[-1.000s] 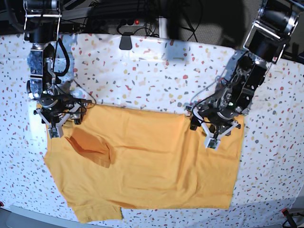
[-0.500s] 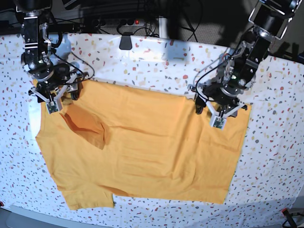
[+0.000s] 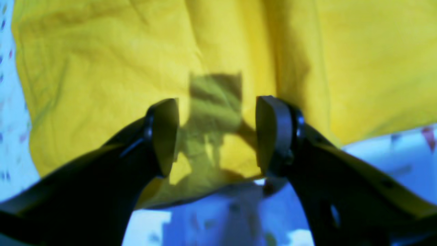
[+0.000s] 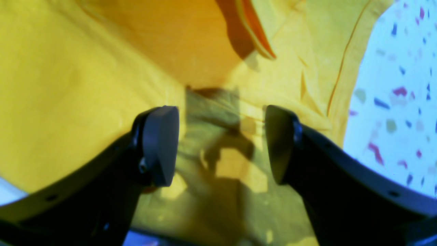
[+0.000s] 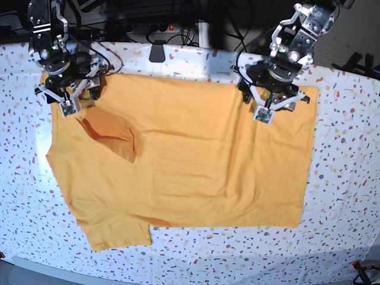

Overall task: Fold the T-shirt properly
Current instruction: 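Drag the shirt with both grippers back toward the robot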

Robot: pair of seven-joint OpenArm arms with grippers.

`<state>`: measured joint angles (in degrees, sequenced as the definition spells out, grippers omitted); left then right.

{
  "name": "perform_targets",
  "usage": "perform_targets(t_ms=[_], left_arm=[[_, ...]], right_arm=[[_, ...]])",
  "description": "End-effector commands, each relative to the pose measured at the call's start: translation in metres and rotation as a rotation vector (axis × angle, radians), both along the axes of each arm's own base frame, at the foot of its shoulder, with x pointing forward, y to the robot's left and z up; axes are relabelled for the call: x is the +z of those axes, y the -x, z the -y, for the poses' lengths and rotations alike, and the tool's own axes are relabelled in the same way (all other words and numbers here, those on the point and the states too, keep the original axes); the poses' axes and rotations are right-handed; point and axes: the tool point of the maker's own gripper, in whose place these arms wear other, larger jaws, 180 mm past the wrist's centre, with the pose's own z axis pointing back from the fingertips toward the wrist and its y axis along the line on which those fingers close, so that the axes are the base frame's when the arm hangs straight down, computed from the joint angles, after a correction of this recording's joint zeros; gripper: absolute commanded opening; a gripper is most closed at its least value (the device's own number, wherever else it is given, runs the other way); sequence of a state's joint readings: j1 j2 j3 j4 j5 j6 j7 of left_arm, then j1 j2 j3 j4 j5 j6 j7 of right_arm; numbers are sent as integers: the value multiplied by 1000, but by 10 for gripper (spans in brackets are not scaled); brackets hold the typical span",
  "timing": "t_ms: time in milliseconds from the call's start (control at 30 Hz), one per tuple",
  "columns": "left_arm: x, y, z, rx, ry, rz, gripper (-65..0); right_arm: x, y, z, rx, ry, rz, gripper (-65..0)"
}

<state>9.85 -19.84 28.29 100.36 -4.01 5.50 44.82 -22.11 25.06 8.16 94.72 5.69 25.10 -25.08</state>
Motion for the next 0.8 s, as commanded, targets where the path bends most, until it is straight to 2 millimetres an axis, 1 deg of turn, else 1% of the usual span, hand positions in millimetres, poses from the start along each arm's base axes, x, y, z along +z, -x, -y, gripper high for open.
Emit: perform_targets(t_ms=[0, 100, 233, 300, 367, 467, 633, 700, 767], left_arm=[[2, 8, 0, -12, -12, -18, -294], [14, 14, 7, -23, 5, -8, -294], [32, 13, 15, -34, 34, 28, -294], [40, 8, 14, -41, 17, 65, -294], [46, 2, 8, -46, -38, 112, -294], [48, -1, -1, -47, -103, 140, -294], [44, 3, -3, -44, -116, 119, -294], [44, 4, -3, -43, -116, 116, -294], [44, 4, -3, -44, -116, 116, -294]], right_arm=[[3, 4, 3, 14, 25, -10, -270], [2, 11, 2, 23, 30, -24, -270], [-1, 19, 11, 26, 66, -65, -270], [-1, 21, 17, 28, 85, -81, -270], [0, 23, 20, 31, 98, -92, -270], [2, 29, 21, 46, 115, -103, -270], [9, 38, 19, 64, 133, -115, -270], [13, 37, 24, 53, 141, -105, -270], [18, 35, 34, 27, 154, -94, -270]])
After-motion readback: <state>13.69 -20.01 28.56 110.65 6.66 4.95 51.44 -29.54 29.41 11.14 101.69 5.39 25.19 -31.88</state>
